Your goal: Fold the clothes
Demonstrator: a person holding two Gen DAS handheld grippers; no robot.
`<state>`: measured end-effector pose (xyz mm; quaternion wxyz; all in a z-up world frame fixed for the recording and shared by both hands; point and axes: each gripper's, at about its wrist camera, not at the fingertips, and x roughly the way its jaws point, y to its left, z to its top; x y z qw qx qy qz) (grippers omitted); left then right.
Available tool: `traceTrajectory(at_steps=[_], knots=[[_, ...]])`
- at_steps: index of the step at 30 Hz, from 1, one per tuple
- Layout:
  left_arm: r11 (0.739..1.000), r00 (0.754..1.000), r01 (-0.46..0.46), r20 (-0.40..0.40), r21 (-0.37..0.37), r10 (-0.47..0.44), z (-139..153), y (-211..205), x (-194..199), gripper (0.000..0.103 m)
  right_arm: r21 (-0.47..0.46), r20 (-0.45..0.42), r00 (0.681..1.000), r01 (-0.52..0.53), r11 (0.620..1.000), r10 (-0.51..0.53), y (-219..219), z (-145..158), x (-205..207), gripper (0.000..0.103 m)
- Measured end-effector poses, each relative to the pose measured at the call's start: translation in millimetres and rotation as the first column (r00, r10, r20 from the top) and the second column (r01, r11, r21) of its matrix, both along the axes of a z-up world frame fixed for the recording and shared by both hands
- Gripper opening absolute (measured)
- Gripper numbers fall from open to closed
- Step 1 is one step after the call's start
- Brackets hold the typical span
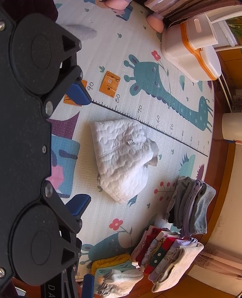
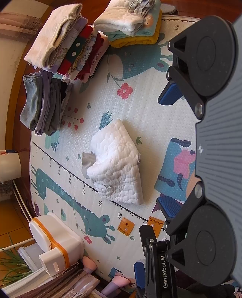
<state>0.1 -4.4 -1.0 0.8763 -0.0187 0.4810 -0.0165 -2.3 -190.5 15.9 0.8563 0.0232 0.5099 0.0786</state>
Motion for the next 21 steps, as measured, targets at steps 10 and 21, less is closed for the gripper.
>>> traceTrajectory(at_steps=[10, 21], knots=[[1.000, 1.000, 0.006, -0.005, -0.020, -0.006, -1.8, 1.2, 0.7, 0.103, 0.003, 0.001, 1.000, -0.002, 1.000, 0.002, 2.1, -2.4, -1.7, 0.103], [0.999, 1.000, 0.003, -0.015, -0.036, -0.003, -2.6, 1.8, 1.1, 0.103, -0.002, -0.006, 1.000, -0.011, 1.000, 0.011, 4.3, -2.0, 0.4, 0.103]])
